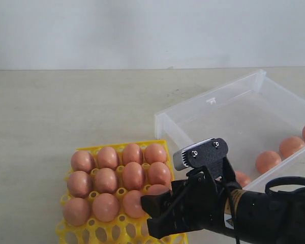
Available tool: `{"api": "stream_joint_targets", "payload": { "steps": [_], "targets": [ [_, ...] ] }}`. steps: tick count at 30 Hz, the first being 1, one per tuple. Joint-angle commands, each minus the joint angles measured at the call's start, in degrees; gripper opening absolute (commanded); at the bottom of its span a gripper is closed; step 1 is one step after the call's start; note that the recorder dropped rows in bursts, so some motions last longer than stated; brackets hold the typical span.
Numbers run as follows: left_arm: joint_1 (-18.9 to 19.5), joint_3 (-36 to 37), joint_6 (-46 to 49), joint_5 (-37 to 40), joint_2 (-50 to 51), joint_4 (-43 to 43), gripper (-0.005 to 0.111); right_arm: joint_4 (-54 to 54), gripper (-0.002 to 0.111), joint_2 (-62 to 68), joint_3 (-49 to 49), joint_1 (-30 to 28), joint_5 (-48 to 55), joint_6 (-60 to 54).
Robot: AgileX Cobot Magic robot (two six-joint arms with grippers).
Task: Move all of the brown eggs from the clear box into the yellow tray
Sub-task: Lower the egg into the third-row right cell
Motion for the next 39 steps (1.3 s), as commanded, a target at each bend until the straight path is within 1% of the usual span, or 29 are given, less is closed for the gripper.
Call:
{"api": "stream_joint_targets", "payload": {
  "steps": [1,5,7,9,11,12,14,16,17,18,19,21,28,33,39],
  "targets": [
    [0.14,-0.08,0.41,-0.31,-0.14,-0.29,0.004,0.05,0.066,0.0,-0.25,0.02,-2.26,-0.93],
    [0.14,-0.08,0.41,-0.31,-0.14,-0.29,0.004,0.05,0.066,0.0,-0.25,0.02,-3.75,-0.71],
    [0.14,-0.08,0.41,-0.31,-0.14,-0.29,0.004,0.58,0.066,-1.13,-0.25,0.02,-7.06,-0.83],
    [0.14,-0.08,0.41,-0.31,-0.14,-0.29,0.004,2.74,0.066,-3.2,-0.25,0.02,-8.93,-1.3],
    [0.14,-0.08,0.41,-0.31,-0.14,-0.29,0.004,7.63,0.066,-7.04,-0.25,0.02,-10.71,-5.54],
    [0.14,-0.08,0.41,-0.31,-0.14,-0.29,0.004,9.31,0.065,-8.89,-0.25,0.02,-9.67,-6.09],
    [0.14,-0.08,0.41,-0.31,-0.14,-0.29,0.004,11.98,0.046,-12.49,-0.25,0.02,1.64,-6.22],
    [0.14,-0.08,0.41,-0.31,-0.14,-0.29,0.004,12.19,0.022,-13.76,-0.25,0.02,12.66,-6.22],
    [0.14,-0.08,0.41,-0.31,-0.14,-0.29,0.004,12.19,0.007,-14.02,-0.25,0.02,18.21,-6.22],
    [0.14,-0.08,0.41,-0.31,-0.14,-0.29,0.004,12.02,0.001,-14.02,-0.25,0.02,22.43,-6.36],
    [0.14,-0.08,0.41,-0.31,-0.14,-0.29,0.004,12.02,0.001,-14.02,-0.25,0.02,25.07,-6.36],
    [0.14,-0.08,0.41,-0.31,-0.14,-0.29,0.004,12.02,0.001,-14.02,-0.25,0.02,26.4,-6.36],
    [0.14,-0.08,0.41,-0.31,-0.14,-0.29,0.004,12.02,0.001,-12.71,-0.25,0.02,22.07,-8.25],
    [0.14,-0.08,0.41,-0.31,-0.14,-0.29,0.004,12.13,0.001,-9.32,-0.25,0.02,16.33,-6.97],
    [0.14,-0.08,0.41,-0.31,-0.14,-0.29,0.004,12.13,0.001,-8.55,-0.25,0.02,15.42,-6.31]
  ]
}}
